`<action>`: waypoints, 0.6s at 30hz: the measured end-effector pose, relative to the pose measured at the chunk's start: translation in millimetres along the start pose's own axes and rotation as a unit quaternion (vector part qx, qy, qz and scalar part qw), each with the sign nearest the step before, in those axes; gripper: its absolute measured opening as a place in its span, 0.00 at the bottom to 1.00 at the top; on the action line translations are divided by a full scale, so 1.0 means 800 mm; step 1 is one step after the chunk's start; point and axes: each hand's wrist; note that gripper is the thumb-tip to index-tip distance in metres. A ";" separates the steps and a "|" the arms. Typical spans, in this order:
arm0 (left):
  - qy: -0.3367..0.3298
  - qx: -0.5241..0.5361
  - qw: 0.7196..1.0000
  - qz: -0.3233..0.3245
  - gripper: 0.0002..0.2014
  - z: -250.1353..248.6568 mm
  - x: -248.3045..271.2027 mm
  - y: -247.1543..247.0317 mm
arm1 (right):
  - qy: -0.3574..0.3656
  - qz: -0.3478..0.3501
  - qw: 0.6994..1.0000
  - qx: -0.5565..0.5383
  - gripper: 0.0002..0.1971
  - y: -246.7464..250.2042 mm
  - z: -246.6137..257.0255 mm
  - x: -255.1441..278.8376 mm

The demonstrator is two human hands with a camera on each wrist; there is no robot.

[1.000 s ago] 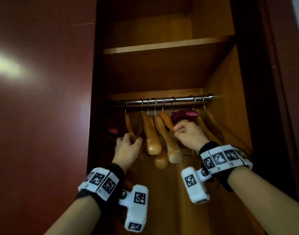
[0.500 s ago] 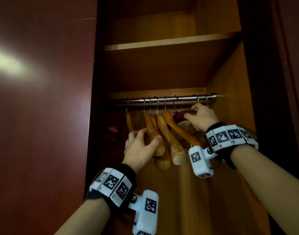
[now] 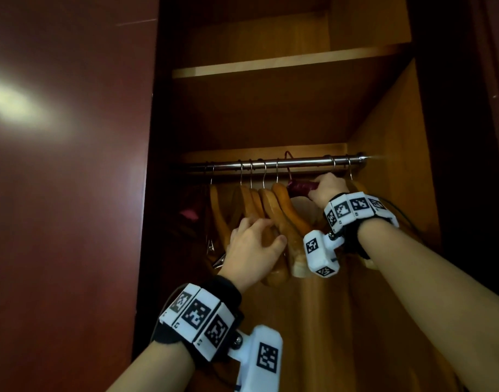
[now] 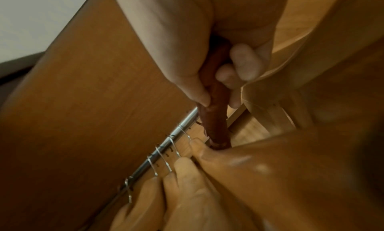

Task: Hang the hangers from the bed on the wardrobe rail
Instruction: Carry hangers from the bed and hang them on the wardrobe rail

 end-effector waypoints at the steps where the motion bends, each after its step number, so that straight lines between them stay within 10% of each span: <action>1: 0.000 0.001 1.000 0.001 0.24 0.002 -0.001 0.000 | -0.001 0.000 1.000 0.007 0.15 0.000 0.003 -0.003; 18: 0.001 -0.011 1.000 0.002 0.21 0.015 0.009 0.004 | -0.036 0.108 0.990 0.082 0.08 0.010 0.002 0.004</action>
Point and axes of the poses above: each hand's wrist, its own x-axis away from the middle knuckle, its own y-axis out of the back of the hand, z = x × y, and after that the axes turned 9 degrees about z, right-handed
